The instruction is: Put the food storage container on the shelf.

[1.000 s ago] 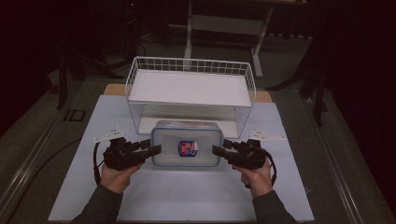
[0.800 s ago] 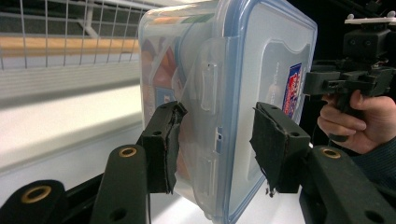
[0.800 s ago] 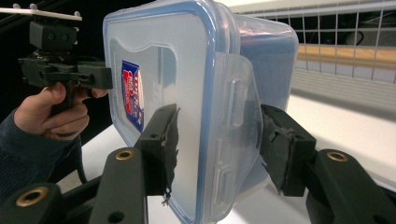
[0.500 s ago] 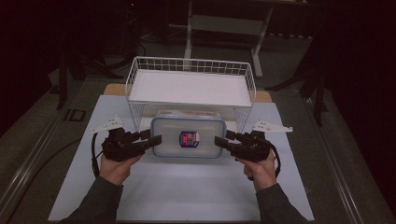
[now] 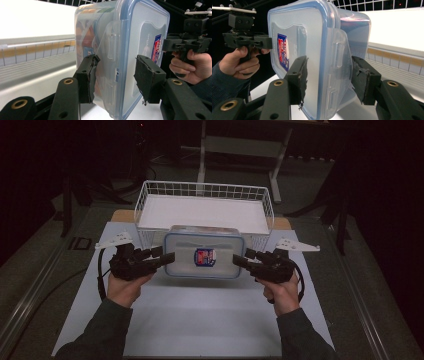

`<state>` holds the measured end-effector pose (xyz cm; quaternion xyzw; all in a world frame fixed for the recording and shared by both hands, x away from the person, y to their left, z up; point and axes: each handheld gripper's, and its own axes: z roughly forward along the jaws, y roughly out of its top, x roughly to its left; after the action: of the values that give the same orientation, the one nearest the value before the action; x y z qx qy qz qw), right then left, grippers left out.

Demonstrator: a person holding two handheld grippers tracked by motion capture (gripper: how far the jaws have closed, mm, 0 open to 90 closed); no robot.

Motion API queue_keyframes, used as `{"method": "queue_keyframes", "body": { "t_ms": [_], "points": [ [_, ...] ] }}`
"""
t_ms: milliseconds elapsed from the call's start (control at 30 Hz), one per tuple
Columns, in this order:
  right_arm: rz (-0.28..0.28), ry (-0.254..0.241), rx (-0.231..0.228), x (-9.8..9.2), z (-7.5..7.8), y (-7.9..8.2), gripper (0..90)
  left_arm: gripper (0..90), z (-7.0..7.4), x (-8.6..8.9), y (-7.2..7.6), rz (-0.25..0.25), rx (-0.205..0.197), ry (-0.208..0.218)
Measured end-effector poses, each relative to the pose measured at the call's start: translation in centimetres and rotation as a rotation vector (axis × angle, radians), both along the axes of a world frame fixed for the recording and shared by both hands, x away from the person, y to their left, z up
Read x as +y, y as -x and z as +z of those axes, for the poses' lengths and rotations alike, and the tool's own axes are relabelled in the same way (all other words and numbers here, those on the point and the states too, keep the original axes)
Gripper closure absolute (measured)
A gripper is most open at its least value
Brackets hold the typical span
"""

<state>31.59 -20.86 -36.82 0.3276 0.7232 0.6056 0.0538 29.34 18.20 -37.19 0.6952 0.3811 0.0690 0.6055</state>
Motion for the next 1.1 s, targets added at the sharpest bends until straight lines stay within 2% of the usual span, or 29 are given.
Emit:
{"method": "queue_keyframes", "body": {
  "t_ms": [367, 600, 867, 1100],
  "points": [
    [-0.006, -0.020, -0.031, 0.1, 1.7, -1.3, 48.7, 52.2, 2.4, 0.1, -1.3, 0.008, -0.053, -0.004],
    [-0.011, -0.028, -0.054, 0.1, 3.2, -2.2, 48.7, 52.2, 3.6, 0.1, -2.4, 0.011, -0.073, 0.012],
    [-0.019, -0.021, -0.071, 0.2, 4.3, -3.4, 48.7, 52.2, 4.3, 0.2, -3.8, 0.009, -0.073, 0.029],
    [-0.030, -0.038, -0.063, 0.3, 4.7, -4.6, 48.7, 52.2, 4.5, 0.4, -5.1, 0.016, -0.062, 0.050]
  ]
}}
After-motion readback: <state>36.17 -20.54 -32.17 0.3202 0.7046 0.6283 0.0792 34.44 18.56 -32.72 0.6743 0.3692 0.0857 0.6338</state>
